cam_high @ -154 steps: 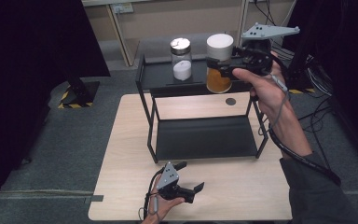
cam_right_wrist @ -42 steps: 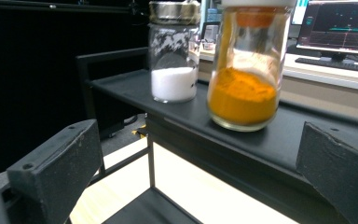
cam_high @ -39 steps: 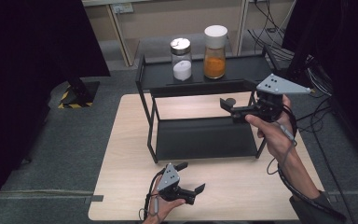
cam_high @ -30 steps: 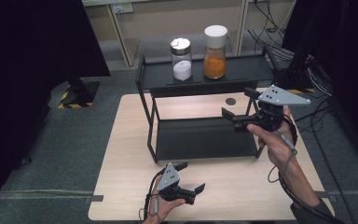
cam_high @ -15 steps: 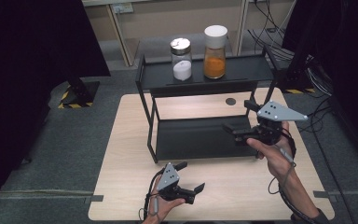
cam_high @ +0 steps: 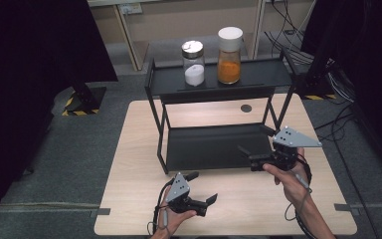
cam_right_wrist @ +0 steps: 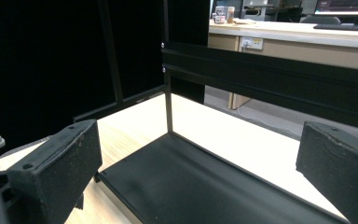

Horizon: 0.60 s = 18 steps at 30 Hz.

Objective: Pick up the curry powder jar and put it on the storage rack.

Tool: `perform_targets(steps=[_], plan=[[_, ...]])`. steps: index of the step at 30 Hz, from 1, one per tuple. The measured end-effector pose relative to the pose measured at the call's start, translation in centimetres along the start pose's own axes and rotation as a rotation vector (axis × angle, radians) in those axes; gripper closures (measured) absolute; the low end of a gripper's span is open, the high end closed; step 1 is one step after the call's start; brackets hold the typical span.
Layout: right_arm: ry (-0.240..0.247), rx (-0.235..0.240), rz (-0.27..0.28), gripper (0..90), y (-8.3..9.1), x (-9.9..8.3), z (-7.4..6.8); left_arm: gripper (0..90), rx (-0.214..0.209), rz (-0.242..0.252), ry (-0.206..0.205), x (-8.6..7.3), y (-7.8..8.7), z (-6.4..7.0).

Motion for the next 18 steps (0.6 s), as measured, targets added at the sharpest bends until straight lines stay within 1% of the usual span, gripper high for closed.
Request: perform_targets(steps=[2,5,11,15,18], plan=[[-0.006,0.001,-0.001,0.3,0.0,-0.4,0.1,1.9,-0.001,0.000,0.001,0.0,0.0,0.0],[-0.003,-0.003,-0.003,0.3,0.0,-1.0,0.0,1.9,0.001,0.001,0.002,0.0,0.0,-0.1],[-0.010,0.014,-0.014,0.3,-0.3,-2.3,-0.1,1.9,0.002,0.002,0.002,0.0,0.1,-0.1],[-0.003,0.021,-0.023,0.3,-0.5,-3.0,-0.3,1.9,0.002,0.003,0.001,0.0,0.1,-0.1],[-0.006,0.031,-0.025,0.3,-0.5,-3.6,-0.4,1.9,0.001,0.004,0.002,0.0,0.1,-0.1]])
Point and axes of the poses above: each handheld gripper's, and its own axes: y roughly backward along the jaws, x roughly out of its top, z roughly to its right, the point moved 6 cm from there along -y, roughly forward along the jaws, and after that the axes turned 12 degrees about -z, right-handed, at the moved point
